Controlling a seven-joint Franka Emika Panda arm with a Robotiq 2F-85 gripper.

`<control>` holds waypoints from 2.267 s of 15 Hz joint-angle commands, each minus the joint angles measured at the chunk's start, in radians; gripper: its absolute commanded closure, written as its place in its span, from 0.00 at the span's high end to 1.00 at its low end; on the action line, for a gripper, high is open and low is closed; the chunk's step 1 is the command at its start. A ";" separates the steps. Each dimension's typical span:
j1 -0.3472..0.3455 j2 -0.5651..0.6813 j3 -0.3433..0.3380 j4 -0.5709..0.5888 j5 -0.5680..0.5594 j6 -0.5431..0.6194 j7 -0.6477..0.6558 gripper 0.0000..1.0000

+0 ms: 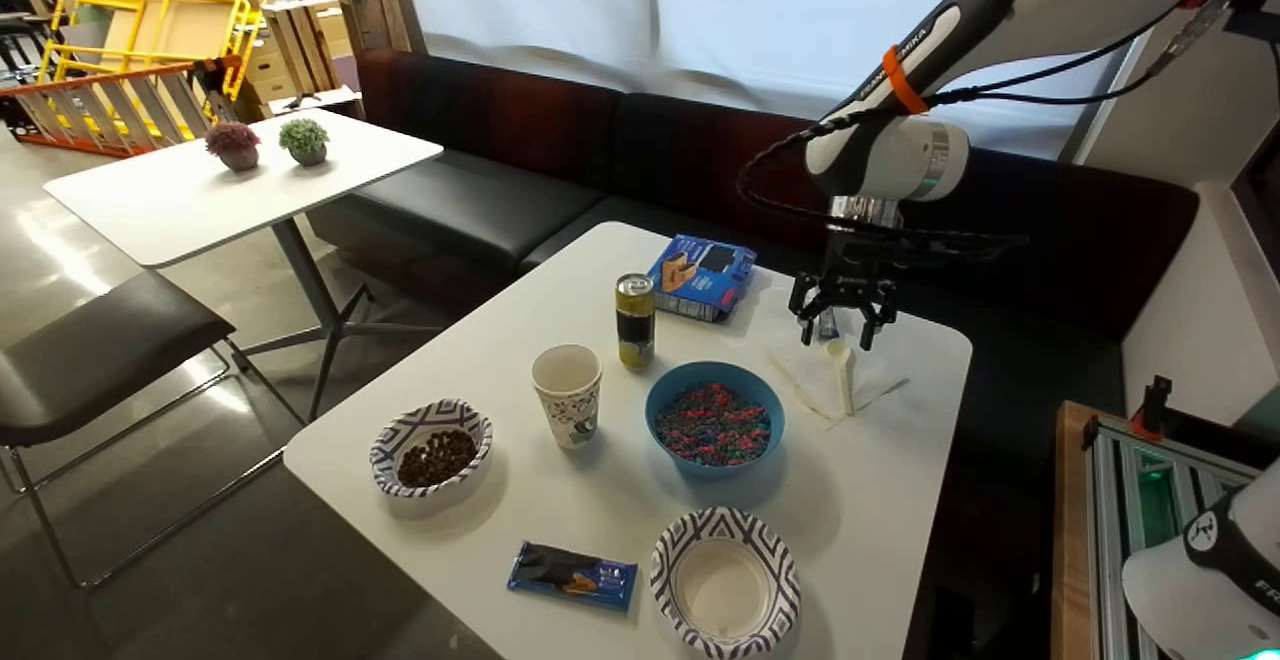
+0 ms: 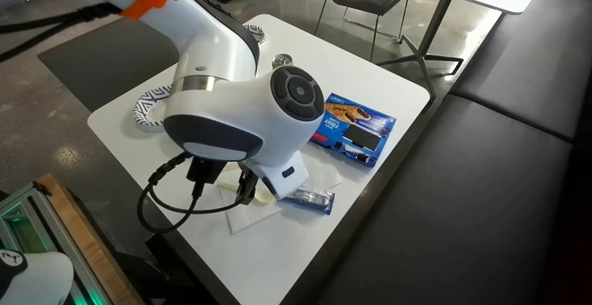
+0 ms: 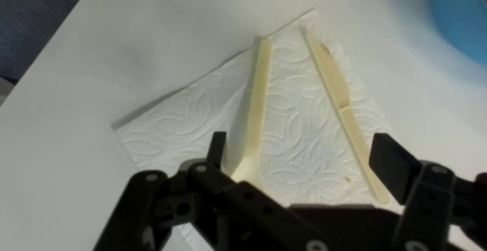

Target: Move the white spoon to the back left.

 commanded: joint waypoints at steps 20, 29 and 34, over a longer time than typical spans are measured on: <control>-0.017 0.167 -0.001 0.146 -0.081 -0.124 0.178 0.01; 0.018 -0.087 0.007 -0.037 -0.062 -0.134 0.193 0.04; 0.068 -0.258 0.065 -0.072 0.036 -0.217 0.304 0.04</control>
